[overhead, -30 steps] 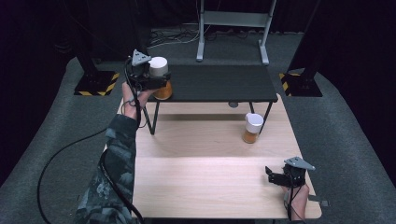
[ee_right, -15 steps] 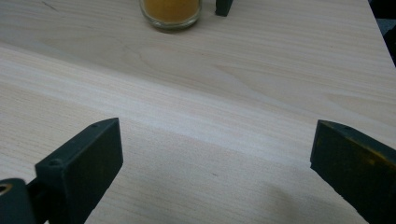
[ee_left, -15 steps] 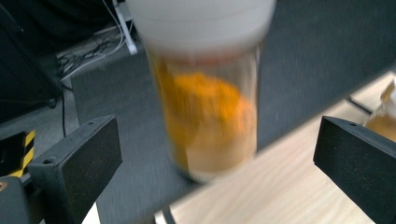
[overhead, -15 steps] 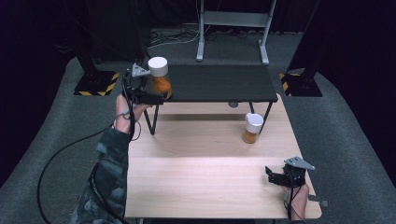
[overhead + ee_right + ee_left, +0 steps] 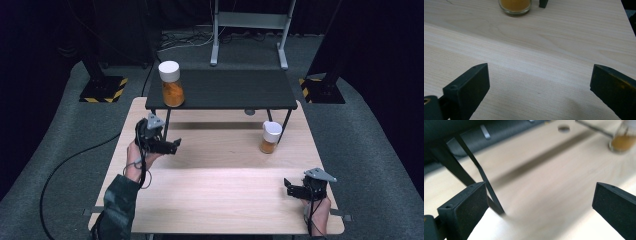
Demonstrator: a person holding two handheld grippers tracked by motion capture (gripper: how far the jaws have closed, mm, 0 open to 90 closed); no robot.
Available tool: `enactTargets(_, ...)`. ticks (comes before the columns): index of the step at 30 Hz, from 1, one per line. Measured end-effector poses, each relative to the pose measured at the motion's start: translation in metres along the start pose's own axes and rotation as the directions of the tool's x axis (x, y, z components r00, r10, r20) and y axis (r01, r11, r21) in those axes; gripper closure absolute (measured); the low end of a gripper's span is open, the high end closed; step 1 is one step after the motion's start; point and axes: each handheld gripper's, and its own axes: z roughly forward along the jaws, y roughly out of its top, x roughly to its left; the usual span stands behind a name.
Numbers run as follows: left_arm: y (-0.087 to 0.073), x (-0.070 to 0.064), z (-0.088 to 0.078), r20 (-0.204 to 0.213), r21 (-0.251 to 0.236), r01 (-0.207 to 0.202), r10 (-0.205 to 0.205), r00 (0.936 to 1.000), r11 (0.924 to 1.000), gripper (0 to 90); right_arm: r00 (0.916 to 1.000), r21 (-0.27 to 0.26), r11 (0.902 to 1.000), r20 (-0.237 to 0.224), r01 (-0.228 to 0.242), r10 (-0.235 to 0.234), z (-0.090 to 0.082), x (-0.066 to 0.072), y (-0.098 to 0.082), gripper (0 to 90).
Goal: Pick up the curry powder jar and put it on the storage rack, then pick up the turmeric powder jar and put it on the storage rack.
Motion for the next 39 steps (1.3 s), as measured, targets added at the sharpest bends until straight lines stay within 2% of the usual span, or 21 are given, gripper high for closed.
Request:
enactTargets(4, -0.041, -0.001, 0.013, 0.052, 0.006, 0.035, -0.035, 0.9980, 0.9994, 0.0, 1.0000, -0.001, 1.0000, 0.000, 0.000, 0.000, 0.000, 0.000, 0.000, 1.1)
enactTargets(8, -0.073, -0.008, 0.020, 0.042, 0.020, 0.083, -0.084, 0.9956, 0.9964, 0.0, 1.0000, 0.004, 1.0000, -0.001, 0.003, -0.003, 0.000, 0.000, 0.001, 1.1)
enactTargets(13, -0.095, -0.018, 0.023, 0.028, 0.051, 0.092, -0.094, 0.9952, 0.9944, 0.0, 1.0000, 0.001, 1.0000, -0.001, -0.006, 0.006, 0.000, 0.000, 0.000, 1.1)
enactTargets(19, -0.109, -0.018, 0.019, 0.012, 0.046, 0.132, -0.132, 0.9911, 0.9902, 0.0, 1.0000, 0.005, 1.0000, 0.003, -0.004, 0.004, 0.000, 0.000, 0.001, 1.1)
enactTargets(24, -0.114, -0.019, 0.020, -0.003, 0.060, 0.142, -0.142, 0.9899, 0.9880, 0.0, 1.0000, 0.006, 1.0000, 0.007, -0.005, 0.005, 0.000, 0.001, 0.001, 1.1)
enactTargets(26, -0.116, -0.023, 0.020, -0.017, 0.065, 0.136, -0.135, 0.9907, 0.9885, 0.0, 1.0000, 0.006, 1.0000, 0.008, -0.004, 0.004, 0.000, 0.001, 0.001, 1.0)
enactTargets(28, -0.118, -0.028, 0.022, -0.040, 0.088, 0.112, -0.109, 0.9932, 0.9898, 0.0, 1.0000, 0.007, 1.0000, 0.008, -0.001, 0.001, 0.001, 0.002, 0.001, 1.0)
enactTargets(34, -0.125, -0.033, 0.026, -0.050, 0.111, 0.114, -0.109, 0.9927, 0.9872, 0.0, 1.0000, 0.004, 1.0000, 0.007, -0.004, 0.003, 0.000, 0.001, 0.001, 1.1)
enactTargets(39, -0.126, -0.041, 0.029, -0.052, 0.110, 0.101, -0.096, 0.9940, 0.9887, 0.0, 1.0000, -0.003, 1.0000, 0.003, -0.009, 0.009, 0.000, 0.000, -0.001, 1.2)
